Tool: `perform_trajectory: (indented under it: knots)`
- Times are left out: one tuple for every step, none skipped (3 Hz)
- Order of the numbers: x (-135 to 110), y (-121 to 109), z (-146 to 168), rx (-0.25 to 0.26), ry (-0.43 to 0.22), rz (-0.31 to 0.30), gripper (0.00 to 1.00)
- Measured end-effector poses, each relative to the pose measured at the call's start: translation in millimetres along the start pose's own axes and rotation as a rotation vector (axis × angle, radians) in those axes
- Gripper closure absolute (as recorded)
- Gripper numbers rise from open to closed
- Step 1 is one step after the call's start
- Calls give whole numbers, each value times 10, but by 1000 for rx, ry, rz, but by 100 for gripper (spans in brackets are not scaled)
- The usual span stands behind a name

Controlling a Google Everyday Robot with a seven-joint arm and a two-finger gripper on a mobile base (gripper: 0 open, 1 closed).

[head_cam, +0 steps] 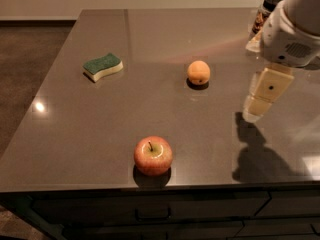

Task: Move orange near sponge

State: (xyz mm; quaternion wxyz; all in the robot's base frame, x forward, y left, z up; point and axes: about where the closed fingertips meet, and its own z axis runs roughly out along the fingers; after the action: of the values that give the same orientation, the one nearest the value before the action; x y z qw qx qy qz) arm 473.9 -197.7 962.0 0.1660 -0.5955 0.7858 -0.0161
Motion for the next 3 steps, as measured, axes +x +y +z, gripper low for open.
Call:
perform_trajectory:
  knots:
    - [-141, -239, 253, -28, -47, 37, 0]
    - [-305, -490, 499, -40, -120, 73, 0]
    - [-439, -718, 726, -30, -197, 94, 0]
